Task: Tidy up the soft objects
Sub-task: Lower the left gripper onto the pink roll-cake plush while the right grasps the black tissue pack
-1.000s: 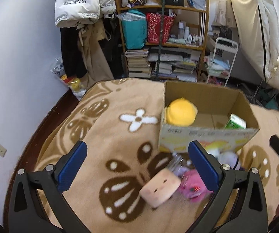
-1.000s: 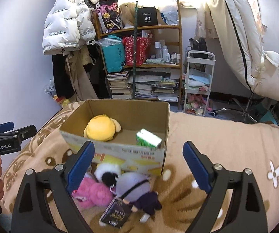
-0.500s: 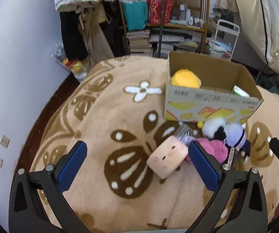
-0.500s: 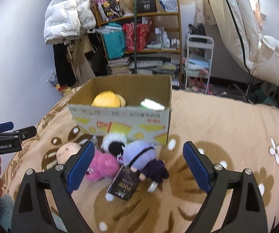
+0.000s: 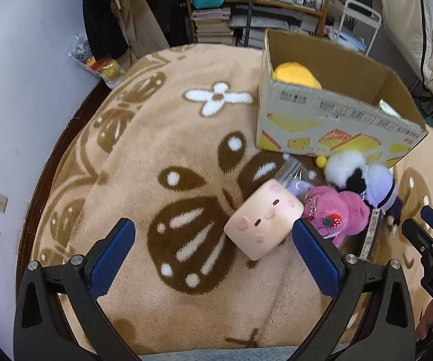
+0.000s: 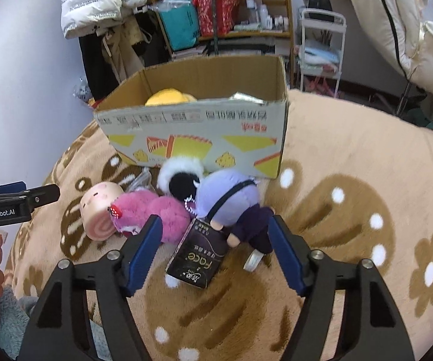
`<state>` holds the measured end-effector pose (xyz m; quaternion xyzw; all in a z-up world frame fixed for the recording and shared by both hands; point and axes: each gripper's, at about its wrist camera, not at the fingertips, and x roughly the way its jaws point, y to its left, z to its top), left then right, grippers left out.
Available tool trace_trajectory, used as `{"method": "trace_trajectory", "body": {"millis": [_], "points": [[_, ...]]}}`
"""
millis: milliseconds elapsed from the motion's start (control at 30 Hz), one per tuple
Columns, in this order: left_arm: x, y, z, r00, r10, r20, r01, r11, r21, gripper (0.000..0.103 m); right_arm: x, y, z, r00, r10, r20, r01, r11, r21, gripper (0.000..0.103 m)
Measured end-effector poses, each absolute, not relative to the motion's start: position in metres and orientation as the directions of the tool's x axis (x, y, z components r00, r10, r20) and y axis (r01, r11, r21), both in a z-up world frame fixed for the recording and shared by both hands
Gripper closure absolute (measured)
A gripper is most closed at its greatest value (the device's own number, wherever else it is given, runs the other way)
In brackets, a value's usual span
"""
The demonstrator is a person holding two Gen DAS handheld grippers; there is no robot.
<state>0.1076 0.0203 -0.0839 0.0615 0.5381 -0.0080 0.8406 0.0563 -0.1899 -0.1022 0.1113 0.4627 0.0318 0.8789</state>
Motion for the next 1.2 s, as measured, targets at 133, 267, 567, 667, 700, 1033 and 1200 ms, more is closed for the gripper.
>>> {"method": "trace_trajectory", "body": {"millis": [133, 267, 567, 667, 700, 1033, 1200], "points": [[0.113, 0.018, -0.101, 0.364, 0.075, -0.928, 0.088, 0.989, 0.115, 0.001, 0.061, -0.187, -0.113, 0.527, 0.206, -0.825, 0.03, 0.965, 0.261, 0.038], [0.117, 0.016, -0.114, 0.332, 0.094, -0.938, 0.094, 0.987, 0.133, 0.001, 0.065, -0.182, -0.125, 0.48, 0.226, -0.847, 0.018, 0.963, 0.267, 0.041], [0.129, 0.011, -0.142, 0.273, 0.093, -0.957, 0.109, 0.986, 0.126, 0.001, 0.073, -0.168, -0.146, 0.4, 0.224, -0.889, -0.004, 0.97, 0.243, 0.043], [0.131, 0.011, -0.144, 0.273, 0.076, -0.959, 0.109, 0.988, 0.109, 0.001, 0.077, -0.162, -0.153, 0.378, 0.232, -0.896, -0.014, 0.969, 0.245, 0.045], [0.131, 0.011, -0.144, 0.273, 0.07, -0.959, 0.112, 0.988, 0.104, 0.001, 0.078, -0.161, -0.155, 0.375, 0.237, -0.896, -0.014, 0.968, 0.25, 0.045], [0.13, 0.003, -0.142, 0.29, 0.041, -0.956, 0.146, 0.985, 0.087, 0.001, 0.09, -0.167, -0.171, 0.363, 0.255, -0.896, 0.024, 0.959, 0.282, 0.045], [0.133, 0.003, -0.145, 0.283, 0.019, -0.959, 0.144, 0.988, 0.062, 0.001, 0.091, -0.174, -0.172, 0.358, 0.272, -0.893, 0.03, 0.953, 0.302, 0.043]]}}
